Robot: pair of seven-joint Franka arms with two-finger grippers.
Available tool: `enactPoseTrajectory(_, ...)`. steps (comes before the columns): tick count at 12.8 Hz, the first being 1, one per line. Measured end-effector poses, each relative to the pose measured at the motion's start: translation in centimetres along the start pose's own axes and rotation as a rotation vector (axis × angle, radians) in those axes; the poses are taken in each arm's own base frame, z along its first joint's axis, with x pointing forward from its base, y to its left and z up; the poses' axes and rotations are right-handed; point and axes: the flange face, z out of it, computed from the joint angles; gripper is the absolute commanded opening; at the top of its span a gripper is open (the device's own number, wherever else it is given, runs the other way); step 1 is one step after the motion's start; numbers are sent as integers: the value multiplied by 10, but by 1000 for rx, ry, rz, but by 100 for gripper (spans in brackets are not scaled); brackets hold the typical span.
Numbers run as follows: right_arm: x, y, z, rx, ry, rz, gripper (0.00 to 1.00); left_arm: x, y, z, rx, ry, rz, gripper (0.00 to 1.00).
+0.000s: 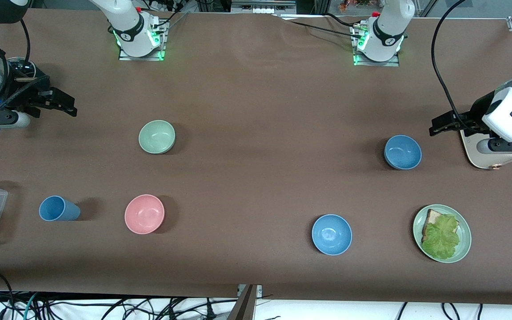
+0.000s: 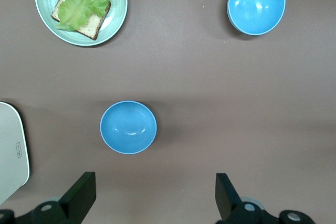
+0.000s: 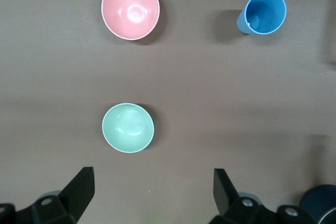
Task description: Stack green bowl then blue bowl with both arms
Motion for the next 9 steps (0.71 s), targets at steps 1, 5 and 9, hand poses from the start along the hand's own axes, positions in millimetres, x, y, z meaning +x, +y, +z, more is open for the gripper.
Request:
enactPoseTrajectory(1, 0, 0, -1, 0, 0, -2, 100, 0, 0, 0, 0, 0, 0, 100)
enactPoseTrajectory(5, -1, 3, -2, -3, 2, -7, 100, 0, 0, 0, 0, 0, 0, 100)
enactPoseTrajectory(9, -1, 12, -3, -19, 3, -1, 100, 0, 0, 0, 0, 0, 0, 100)
